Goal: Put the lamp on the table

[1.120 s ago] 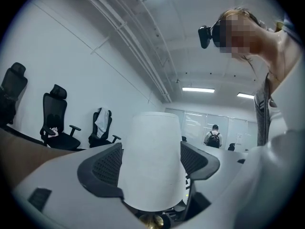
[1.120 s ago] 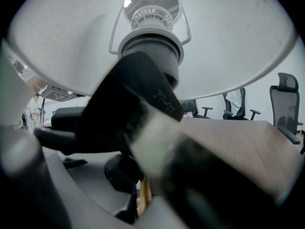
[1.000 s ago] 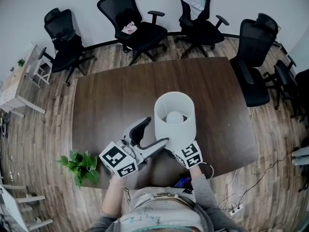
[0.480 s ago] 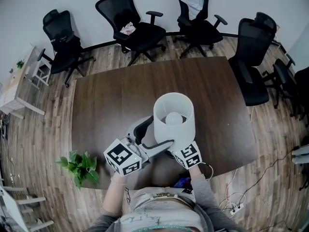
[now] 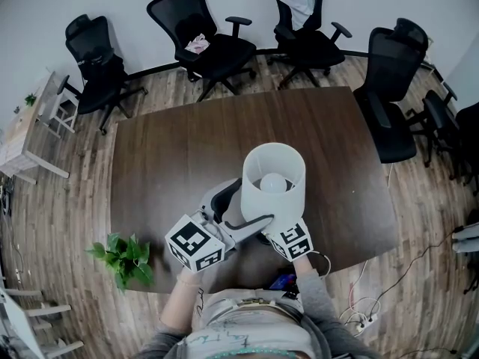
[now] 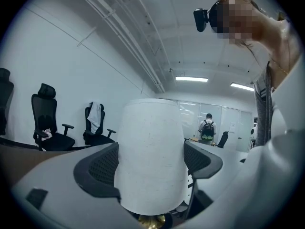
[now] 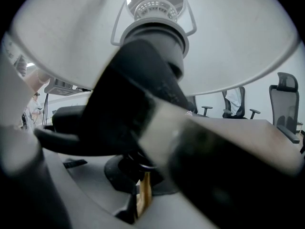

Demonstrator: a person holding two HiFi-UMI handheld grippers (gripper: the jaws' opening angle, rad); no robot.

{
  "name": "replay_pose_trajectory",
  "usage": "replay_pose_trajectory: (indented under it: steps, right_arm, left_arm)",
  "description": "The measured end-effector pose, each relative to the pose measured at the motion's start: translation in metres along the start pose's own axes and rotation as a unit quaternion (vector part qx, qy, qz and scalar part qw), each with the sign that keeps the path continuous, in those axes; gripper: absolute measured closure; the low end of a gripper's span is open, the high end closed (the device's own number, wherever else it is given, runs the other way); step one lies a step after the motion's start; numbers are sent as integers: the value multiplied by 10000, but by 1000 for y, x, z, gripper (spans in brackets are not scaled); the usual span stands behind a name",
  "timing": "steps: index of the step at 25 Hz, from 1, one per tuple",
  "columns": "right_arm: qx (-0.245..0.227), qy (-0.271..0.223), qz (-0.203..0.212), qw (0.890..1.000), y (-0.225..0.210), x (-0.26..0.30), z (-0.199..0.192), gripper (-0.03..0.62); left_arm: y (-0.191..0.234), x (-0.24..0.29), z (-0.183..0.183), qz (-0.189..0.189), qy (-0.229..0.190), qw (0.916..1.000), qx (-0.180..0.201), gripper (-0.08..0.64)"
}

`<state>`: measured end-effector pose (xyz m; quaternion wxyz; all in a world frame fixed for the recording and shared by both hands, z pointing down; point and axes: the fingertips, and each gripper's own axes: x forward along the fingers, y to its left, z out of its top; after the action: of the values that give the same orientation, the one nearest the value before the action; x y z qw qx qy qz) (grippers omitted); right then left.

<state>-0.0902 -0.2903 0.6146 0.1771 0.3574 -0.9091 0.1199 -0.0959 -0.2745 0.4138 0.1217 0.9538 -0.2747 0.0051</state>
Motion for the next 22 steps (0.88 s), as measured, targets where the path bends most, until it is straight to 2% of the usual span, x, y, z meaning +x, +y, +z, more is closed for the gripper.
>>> replay_pose_trajectory:
  steps: [15, 22]
  right_arm:
    - [170, -265, 43, 9995, 3, -9, -3, 571]
    - [52, -274, -25, 9996, 5, -12, -3, 563]
  left_arm:
    - [-4, 1, -4, -41, -27, 9999, -104, 132]
    - [-5, -2, -5, -26, -58, 9998, -163, 132]
